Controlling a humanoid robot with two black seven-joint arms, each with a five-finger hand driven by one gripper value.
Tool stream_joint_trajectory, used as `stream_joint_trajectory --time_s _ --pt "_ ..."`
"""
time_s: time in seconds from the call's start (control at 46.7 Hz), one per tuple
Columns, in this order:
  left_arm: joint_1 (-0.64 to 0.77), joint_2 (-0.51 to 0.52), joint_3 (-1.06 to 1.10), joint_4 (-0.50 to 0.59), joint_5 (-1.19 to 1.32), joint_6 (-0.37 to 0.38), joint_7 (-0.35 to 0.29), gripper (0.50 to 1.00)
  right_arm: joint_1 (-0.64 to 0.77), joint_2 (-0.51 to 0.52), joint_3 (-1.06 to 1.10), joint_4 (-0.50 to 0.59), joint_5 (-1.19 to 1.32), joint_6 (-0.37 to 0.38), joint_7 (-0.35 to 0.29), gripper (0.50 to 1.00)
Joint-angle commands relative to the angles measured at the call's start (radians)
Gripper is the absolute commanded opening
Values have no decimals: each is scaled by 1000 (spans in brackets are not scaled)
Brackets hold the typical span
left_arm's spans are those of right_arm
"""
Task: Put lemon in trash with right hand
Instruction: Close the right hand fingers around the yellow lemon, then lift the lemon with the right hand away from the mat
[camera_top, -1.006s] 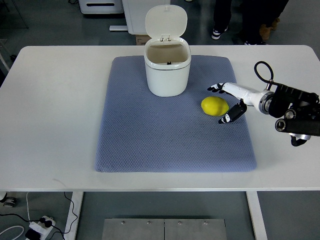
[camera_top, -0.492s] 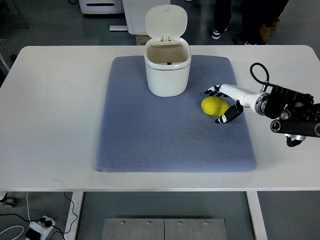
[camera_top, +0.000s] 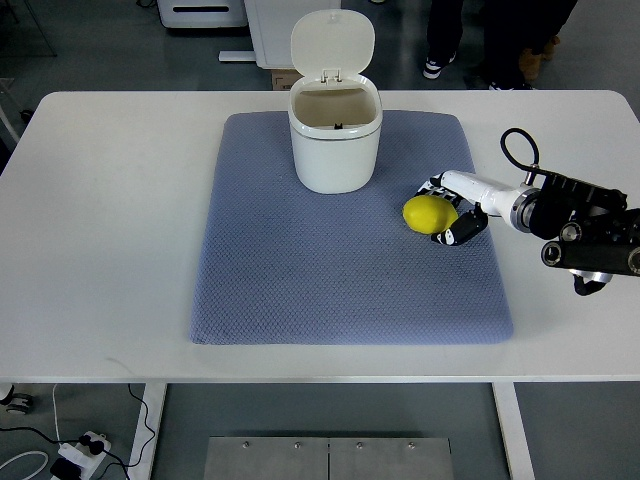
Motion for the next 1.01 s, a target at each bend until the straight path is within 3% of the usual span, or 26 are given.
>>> stream_joint_trajectory --time_s 0.0,0.107,0.599,0.984 --pt "-1 0 1 0 0 0 0 1000 2 -5 0 3 2 2 0 571" --pt "-1 0 1 0 0 0 0 1000 3 -12 0 8 16 7 2 500" --pt "0 0 1 0 0 0 0 1000 63 -228 11 195 17 24 11 500" --pt "0 0 1 0 0 0 0 1000 294 -465 43 262 60 240 3 500"
